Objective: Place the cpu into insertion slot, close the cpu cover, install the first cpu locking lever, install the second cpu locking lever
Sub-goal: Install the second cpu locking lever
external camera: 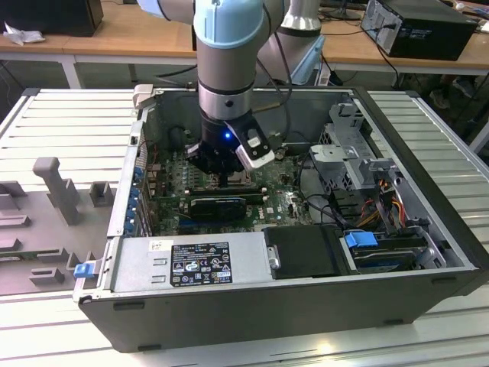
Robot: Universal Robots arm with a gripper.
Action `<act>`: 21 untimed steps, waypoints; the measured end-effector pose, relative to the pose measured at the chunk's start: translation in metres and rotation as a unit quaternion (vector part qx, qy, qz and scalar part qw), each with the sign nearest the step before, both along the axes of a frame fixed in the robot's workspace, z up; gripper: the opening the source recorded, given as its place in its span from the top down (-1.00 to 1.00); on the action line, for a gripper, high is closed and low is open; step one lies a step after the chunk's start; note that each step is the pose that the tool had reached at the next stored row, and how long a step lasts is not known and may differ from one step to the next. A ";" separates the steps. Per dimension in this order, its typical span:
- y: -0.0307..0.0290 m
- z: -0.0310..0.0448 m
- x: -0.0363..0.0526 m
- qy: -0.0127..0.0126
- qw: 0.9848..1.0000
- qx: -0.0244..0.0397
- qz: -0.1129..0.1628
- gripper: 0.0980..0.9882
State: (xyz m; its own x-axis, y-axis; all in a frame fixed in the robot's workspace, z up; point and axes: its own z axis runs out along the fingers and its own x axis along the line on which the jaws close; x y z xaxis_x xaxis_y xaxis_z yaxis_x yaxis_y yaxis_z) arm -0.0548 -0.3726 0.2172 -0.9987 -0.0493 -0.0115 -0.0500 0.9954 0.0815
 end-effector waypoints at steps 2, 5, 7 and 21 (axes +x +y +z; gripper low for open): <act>-0.0041 -0.0015 -0.0083 0.000 1.000 0.008 0.002 0.98; -0.0087 -0.0020 -0.0140 0.000 1.000 0.018 0.002 0.98; -0.0112 -0.0027 -0.0160 0.000 1.000 0.025 0.003 0.98; -0.0206 -0.0147 -0.0228 0.000 0.998 0.059 0.005 0.98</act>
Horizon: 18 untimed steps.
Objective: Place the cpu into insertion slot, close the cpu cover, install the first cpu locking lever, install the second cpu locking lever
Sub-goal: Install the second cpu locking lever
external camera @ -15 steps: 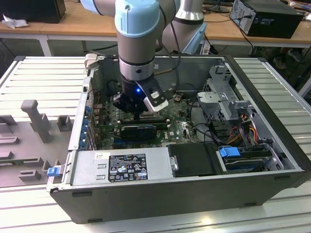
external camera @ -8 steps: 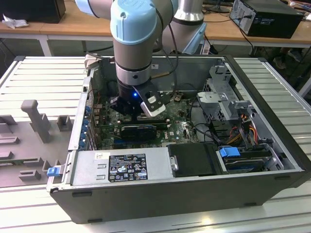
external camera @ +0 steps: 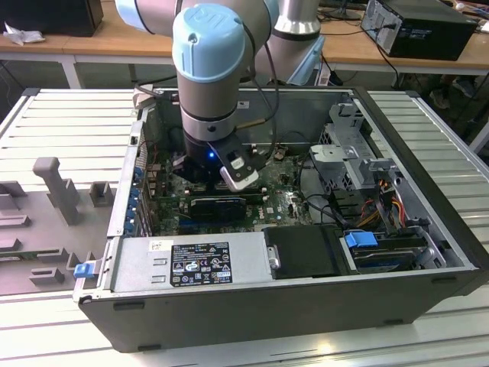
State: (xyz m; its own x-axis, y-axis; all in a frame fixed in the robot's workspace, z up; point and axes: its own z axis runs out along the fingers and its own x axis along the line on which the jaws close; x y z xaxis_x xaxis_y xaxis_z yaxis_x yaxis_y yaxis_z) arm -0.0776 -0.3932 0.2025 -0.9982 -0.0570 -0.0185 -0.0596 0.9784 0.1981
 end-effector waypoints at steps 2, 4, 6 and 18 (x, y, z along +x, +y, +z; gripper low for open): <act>-0.0001 -0.0016 -0.0001 0.000 1.000 0.004 0.000 0.98; 0.0001 -0.0027 -0.0001 0.000 1.000 0.009 0.000 0.98; 0.0004 -0.0031 -0.0003 0.000 1.000 0.010 0.000 0.98; 0.0018 -0.0053 -0.0031 0.000 1.000 0.024 0.000 0.98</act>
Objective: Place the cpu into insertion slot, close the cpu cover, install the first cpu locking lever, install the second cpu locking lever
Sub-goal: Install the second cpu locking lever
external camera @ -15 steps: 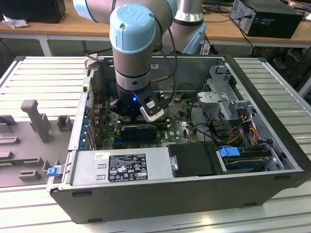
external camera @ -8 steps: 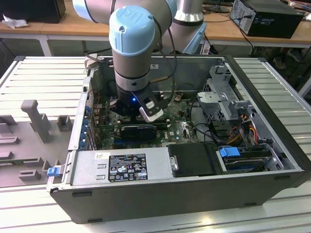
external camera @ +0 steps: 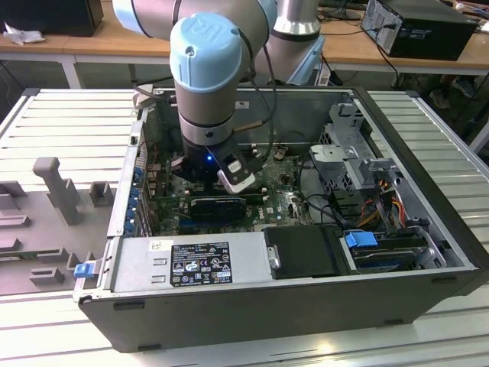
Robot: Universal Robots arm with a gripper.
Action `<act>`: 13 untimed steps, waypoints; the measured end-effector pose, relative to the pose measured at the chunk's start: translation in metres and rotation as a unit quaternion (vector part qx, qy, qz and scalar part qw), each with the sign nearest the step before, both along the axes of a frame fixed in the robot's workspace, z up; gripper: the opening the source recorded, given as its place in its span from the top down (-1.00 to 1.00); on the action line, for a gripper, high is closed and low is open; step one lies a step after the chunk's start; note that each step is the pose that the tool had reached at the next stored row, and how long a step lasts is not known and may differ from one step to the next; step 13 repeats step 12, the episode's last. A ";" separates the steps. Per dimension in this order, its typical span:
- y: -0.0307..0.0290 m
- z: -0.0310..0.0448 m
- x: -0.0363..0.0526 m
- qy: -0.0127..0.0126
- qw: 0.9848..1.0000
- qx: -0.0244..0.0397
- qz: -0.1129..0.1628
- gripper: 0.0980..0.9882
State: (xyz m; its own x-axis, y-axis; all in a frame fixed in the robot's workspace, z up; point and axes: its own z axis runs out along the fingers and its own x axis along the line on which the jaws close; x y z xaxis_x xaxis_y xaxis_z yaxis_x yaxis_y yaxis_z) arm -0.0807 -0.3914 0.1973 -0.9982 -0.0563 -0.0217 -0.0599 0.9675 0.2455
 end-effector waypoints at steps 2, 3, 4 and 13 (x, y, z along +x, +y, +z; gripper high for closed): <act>-0.0001 0.0062 -0.0001 0.000 1.000 -0.001 0.000 0.98; -0.0001 0.0099 -0.0001 0.000 1.000 0.000 0.000 0.98; -0.0001 0.0149 -0.0001 0.000 1.000 -0.001 0.000 0.98; -0.0001 0.0290 0.0000 0.001 1.000 -0.001 0.000 0.98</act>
